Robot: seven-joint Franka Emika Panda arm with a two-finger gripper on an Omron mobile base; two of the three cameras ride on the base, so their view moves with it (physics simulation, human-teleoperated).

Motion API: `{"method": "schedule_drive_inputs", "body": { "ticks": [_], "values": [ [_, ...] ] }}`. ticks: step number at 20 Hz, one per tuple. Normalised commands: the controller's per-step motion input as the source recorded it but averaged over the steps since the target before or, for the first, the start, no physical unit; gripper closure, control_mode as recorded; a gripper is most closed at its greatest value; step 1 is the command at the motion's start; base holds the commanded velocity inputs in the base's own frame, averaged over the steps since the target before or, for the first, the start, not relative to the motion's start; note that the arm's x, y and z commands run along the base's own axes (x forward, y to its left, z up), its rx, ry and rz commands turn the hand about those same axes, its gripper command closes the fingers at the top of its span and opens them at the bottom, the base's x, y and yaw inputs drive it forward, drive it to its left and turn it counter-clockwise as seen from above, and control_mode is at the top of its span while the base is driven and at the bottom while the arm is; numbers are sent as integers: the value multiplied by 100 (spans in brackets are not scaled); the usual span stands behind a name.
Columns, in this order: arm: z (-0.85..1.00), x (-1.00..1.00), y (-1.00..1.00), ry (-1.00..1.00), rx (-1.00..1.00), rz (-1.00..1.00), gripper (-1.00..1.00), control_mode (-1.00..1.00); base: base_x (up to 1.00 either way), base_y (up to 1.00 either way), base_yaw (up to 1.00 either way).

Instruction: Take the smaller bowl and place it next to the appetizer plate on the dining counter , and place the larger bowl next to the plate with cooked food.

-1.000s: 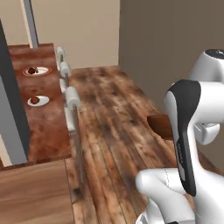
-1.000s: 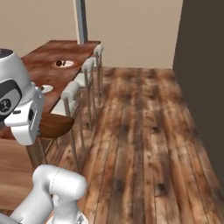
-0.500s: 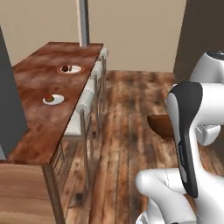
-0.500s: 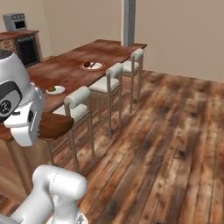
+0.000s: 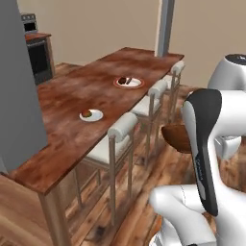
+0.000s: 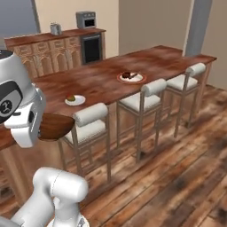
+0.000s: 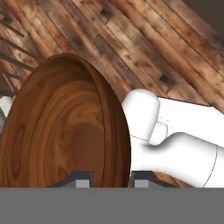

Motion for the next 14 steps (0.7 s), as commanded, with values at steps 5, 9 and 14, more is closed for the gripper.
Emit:
{"method": "schedule_drive_inputs", "body": {
  "ticks": [5,9,14],
  "values": [
    [0,0,0,0,0,0,100,100,63,-71,70],
    [0,0,0,0,0,0,100,100,63,-77,68],
    [0,0,0,0,0,0,100,100,55,-88,61]
  ]
}}
